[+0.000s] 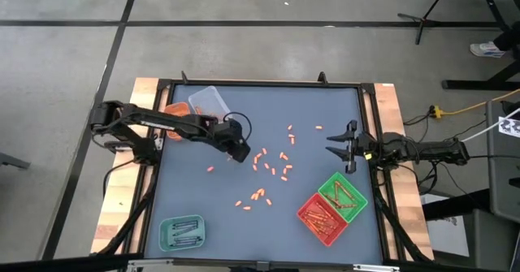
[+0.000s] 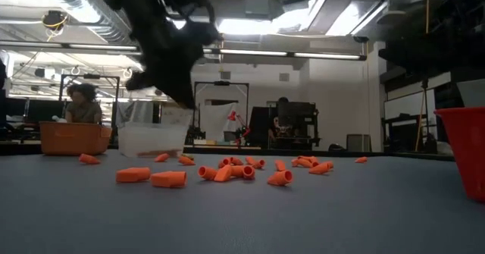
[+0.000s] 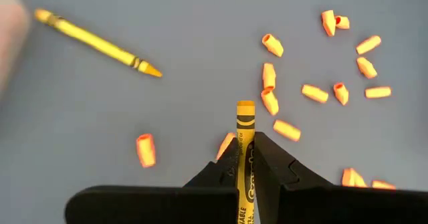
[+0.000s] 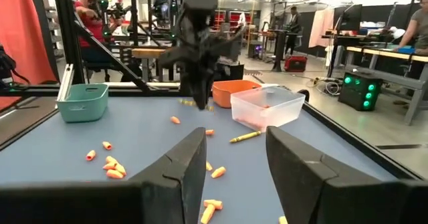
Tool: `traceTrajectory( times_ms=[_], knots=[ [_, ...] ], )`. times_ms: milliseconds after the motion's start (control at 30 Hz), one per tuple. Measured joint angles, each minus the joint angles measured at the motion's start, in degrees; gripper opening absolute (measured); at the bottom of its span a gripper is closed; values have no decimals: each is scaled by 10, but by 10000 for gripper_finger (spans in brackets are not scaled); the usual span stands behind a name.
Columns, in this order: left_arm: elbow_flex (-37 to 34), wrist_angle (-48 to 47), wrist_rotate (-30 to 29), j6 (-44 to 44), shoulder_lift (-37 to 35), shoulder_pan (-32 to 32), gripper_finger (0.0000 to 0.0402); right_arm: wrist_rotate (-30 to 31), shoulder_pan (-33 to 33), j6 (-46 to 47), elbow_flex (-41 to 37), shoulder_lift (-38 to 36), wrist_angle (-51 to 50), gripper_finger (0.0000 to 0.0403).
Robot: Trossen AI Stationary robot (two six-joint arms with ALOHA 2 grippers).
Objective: Sort crayons
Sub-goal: Put the yellow crayon into the orange bin
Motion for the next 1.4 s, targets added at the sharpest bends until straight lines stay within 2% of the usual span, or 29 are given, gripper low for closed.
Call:
traceTrajectory(
  times_ms=[100,267,600,800,1233,1400],
  knots=[
    [15,-56,-5,15,-31,0,5,-2,0,1,0,1,-1,154],
    [38,-176,-49,24,-85,8,5,-2,0,1,0,2,-2,154],
    [41,-368,-228,23,-174,50,5,-2,0,1,0,3,-2,154],
    [41,-409,-325,24,-176,91,5,-2,0,1,0,3,-3,154],
    [30,-453,-339,43,-176,168,6,-2,0,1,0,3,-3,154],
    [11,-453,-339,39,-176,187,32,-2,0,1,0,3,-3,154]
  ],
)
